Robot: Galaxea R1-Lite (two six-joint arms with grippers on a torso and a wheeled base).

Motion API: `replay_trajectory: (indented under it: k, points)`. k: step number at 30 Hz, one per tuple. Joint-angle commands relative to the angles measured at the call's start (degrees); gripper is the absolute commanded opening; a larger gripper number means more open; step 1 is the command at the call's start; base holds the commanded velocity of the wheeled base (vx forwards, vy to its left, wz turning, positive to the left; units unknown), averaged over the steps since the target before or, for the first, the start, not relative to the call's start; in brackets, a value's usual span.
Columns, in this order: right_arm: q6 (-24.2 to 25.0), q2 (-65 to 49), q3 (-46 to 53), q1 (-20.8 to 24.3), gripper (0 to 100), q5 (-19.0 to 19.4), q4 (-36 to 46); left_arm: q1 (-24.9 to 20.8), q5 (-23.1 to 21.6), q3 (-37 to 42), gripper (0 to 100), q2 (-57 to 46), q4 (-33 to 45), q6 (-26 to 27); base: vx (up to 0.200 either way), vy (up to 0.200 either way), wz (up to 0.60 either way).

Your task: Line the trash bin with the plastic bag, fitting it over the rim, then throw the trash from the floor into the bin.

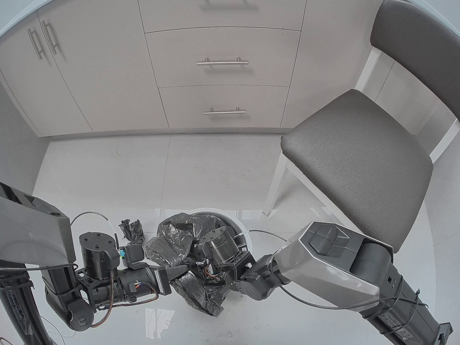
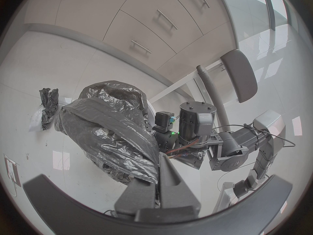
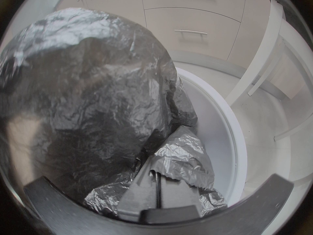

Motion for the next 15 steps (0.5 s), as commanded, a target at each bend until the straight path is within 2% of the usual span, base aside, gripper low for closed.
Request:
replay_trajectory:
  k: [1,14,15]
  points:
    - [0.01,1.42,-2.52,-0.08,0,-0.47,0.82,0.01,-0.01,-0.06,0,-0.01,-0.01,-0.04,0.000,0.000,0.00]
    - [0.10,2.30,-6.47,-0.08,0,-0.55,4.95,0.18,-0.10,0.11,0,0.08,-0.01,-0.04,0.000,0.000,0.00]
    - [0.10,2.30,-6.47,-0.08,100,-0.55,4.95,0.18,-0.10,0.03,0,0.08,-0.01,-0.04,0.000,0.000,0.00]
